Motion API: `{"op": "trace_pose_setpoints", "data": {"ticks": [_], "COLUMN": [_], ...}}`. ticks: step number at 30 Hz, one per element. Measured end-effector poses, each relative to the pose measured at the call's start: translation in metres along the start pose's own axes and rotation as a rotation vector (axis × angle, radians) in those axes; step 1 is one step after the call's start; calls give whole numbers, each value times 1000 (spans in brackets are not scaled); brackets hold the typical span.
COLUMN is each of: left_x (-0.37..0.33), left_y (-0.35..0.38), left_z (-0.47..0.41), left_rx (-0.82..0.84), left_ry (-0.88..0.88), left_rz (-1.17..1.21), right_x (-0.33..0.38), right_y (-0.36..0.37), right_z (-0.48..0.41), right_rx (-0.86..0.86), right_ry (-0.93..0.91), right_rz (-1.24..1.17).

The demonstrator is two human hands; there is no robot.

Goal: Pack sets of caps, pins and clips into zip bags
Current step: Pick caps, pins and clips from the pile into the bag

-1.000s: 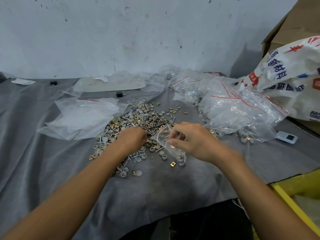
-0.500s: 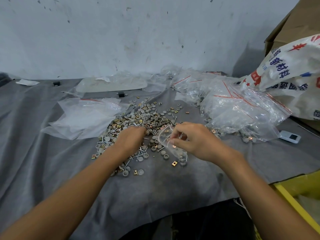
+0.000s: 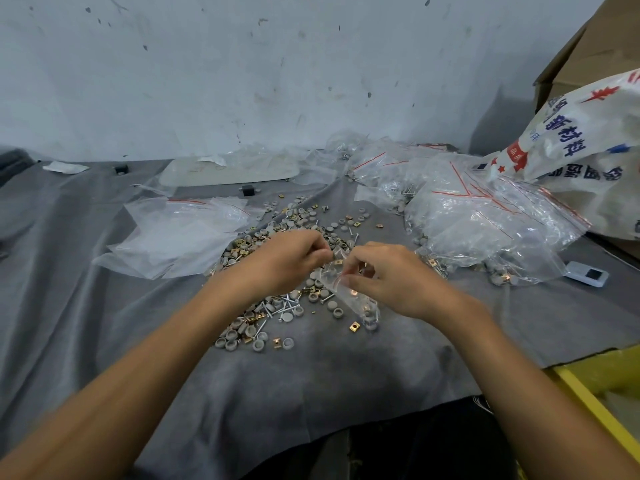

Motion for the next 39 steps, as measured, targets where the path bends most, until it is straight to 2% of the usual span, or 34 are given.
{"op": "trace_pose_setpoints", "data": {"ticks": [5, 10, 13, 15, 17, 18, 20, 22, 23, 25, 30, 35, 39], "left_x": [-7, -9, -10, -4, 10, 16, 21, 18, 13, 1, -17, 0, 13], "left_y": [0, -11, -6, -6, -9, -5, 19, 55, 69, 84, 109, 108, 77], "left_z": [1, 4, 3, 3, 6, 7, 3, 1, 1, 2, 1, -4, 0], "left_rx": [36, -103, -81, -153, -282, -292, -130, 102, 161, 148, 122, 152, 93], "left_ry": [28, 72, 96, 81, -2, -46, -94, -85, -68, -1, 161, 42, -34], "left_rz": [4, 140, 234, 249, 239, 208, 73, -101, -184, -291, -365, -357, -118], "right_x": [0, 0, -2, -5, -10, -12, -15, -18, -19, -20, -23, -28, -28], "right_y": [-2, -4, -5, -7, -9, -11, -14, -17, -18, -20, -22, -26, -23], "right_z": [2, 2, 2, 4, 6, 7, 8, 9, 9, 9, 12, 15, 15], "right_rx": [-9, -11, -21, -32, -41, -45, -57, -74, -79, -80, -82, -91, -78], "right_ry": [-5, -8, -11, -9, -6, -7, -11, -13, -14, -11, -4, 11, 17], "right_rz": [7, -3, -8, -19, -39, -46, -46, -49, -51, -49, -51, -59, -58]}}
Point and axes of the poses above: each hand's wrist, its own z-axis away from the middle knuckle, its own y-axis out of the palm, x = y × z, the point moved 9 cm from there along -z, towards the middle knuckle, and after that the axes turned 9 degrees about x, right-handed, at the moved point
